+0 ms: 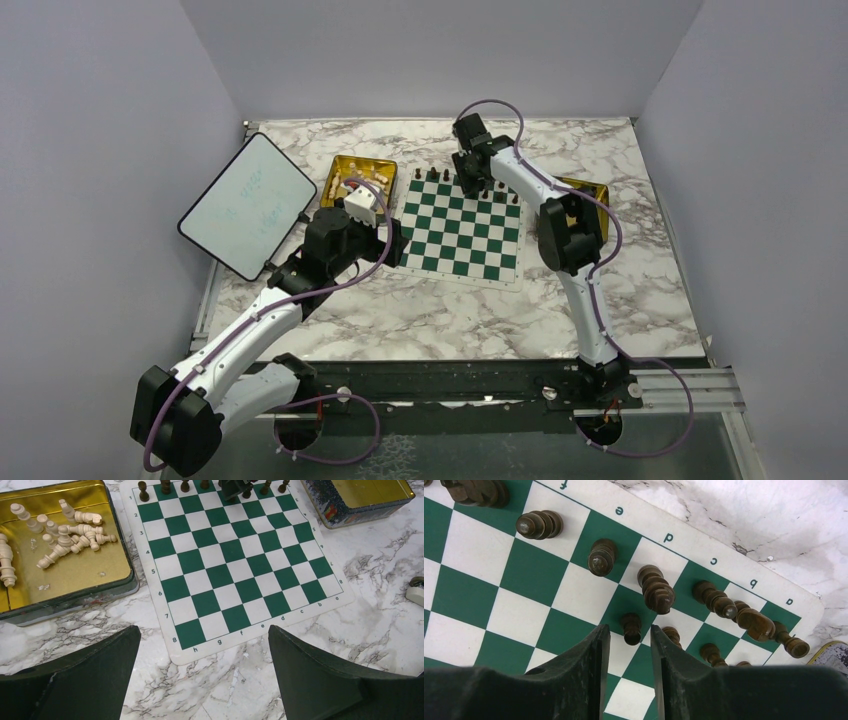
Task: Set up the chess pieces on the board
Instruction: Place the chess piece on the chessboard, then pick up the chess piece from the storage box.
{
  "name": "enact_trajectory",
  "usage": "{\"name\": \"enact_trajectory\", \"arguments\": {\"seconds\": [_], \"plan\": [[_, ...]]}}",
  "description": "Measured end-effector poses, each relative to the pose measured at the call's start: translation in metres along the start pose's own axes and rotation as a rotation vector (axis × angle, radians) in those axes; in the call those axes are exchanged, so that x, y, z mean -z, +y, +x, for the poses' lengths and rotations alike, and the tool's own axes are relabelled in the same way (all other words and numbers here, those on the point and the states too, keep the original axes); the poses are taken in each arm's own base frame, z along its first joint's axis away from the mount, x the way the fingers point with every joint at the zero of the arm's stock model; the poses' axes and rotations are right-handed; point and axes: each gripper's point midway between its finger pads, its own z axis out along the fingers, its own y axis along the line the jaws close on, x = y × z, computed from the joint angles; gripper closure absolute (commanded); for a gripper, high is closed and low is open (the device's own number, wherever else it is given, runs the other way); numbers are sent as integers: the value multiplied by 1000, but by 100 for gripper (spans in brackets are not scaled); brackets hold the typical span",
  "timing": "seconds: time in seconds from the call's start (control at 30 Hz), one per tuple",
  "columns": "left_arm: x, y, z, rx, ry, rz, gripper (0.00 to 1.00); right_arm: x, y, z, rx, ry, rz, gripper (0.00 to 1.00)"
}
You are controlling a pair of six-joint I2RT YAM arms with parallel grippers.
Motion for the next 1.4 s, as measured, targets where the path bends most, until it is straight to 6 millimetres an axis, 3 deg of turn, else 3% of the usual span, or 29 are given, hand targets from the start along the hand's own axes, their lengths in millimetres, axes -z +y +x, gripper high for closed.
{"name": "enact_trajectory", "arguments": {"seconds": [0.27, 0.4, 0.6, 0.77, 0.9, 1.2, 1.4], "plan": [[0, 0, 0, 10, -1, -5, 1, 11, -1, -3, -16, -10, -1, 54], [0, 1, 0, 15, 0, -9, 1, 43, -7, -4, -32, -38, 1, 54], [2, -1, -4, 15, -5, -2, 1, 106, -27, -24, -64, -176, 48, 55], [4, -5, -8, 13, -18, 22, 2, 134, -54, -25, -106, -262, 114, 55], [6, -6, -9, 12, -24, 23, 2, 134, -84, -8, -150, -271, 179, 55], [7, -9, -11, 9, -32, 33, 5, 113, -190, 57, -341, -242, 351, 57], [7, -11, -11, 7, -32, 37, 6, 92, -212, 84, -408, -258, 378, 60]]}}
